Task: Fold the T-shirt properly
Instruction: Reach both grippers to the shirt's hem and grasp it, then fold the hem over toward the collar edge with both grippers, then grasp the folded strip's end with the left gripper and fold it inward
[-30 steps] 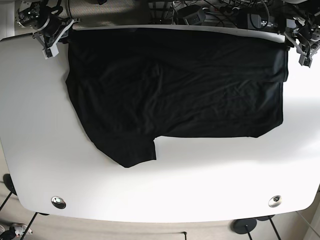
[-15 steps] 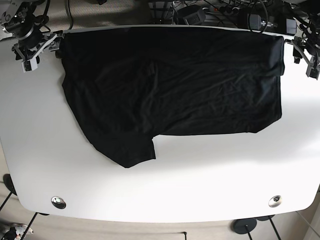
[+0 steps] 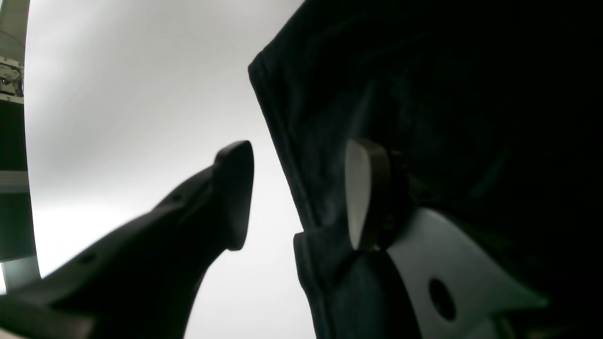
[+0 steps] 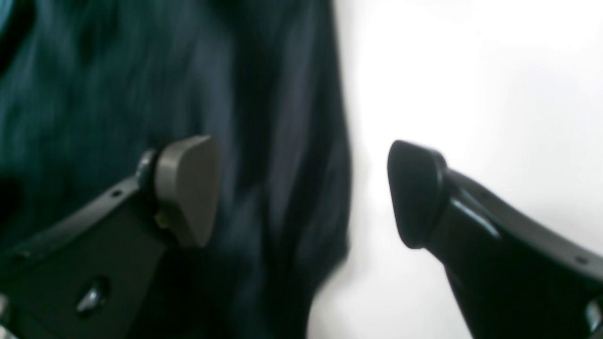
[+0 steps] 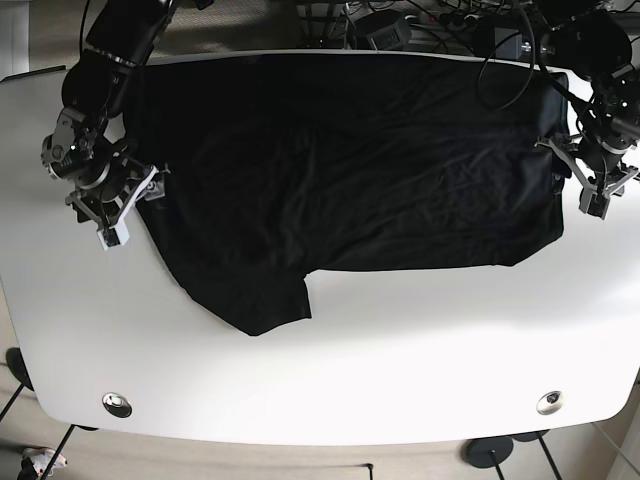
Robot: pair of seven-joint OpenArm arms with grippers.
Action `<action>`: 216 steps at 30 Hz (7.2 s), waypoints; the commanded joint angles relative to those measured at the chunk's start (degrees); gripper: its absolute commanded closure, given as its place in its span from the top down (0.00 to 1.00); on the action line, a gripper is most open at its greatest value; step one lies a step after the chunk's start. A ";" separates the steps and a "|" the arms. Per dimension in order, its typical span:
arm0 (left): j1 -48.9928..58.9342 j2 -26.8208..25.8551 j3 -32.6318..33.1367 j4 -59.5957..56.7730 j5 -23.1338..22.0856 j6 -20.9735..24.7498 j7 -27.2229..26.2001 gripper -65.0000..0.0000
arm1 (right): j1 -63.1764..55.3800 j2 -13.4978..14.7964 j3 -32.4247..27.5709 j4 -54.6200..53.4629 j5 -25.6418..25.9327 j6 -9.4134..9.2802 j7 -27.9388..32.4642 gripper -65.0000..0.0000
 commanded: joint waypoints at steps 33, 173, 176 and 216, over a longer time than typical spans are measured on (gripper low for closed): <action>-25.50 -4.55 4.36 -41.59 6.76 10.84 -20.02 0.72 | 16.46 0.02 -7.28 -39.50 -7.67 -0.07 29.76 0.04; 6.06 0.64 2.95 -13.55 6.41 0.34 -9.74 0.51 | -28.11 0.37 3.09 21.42 31.10 -0.65 -8.39 0.42; 6.06 0.81 2.86 -13.55 6.41 0.34 -9.74 0.51 | -28.29 0.28 -1.21 19.22 23.45 -0.56 -4.88 0.24; -7.57 0.64 -8.57 -31.13 -22.52 0.34 8.02 0.75 | -6.14 4.32 -5.26 -12.16 7.54 -0.56 12.97 0.17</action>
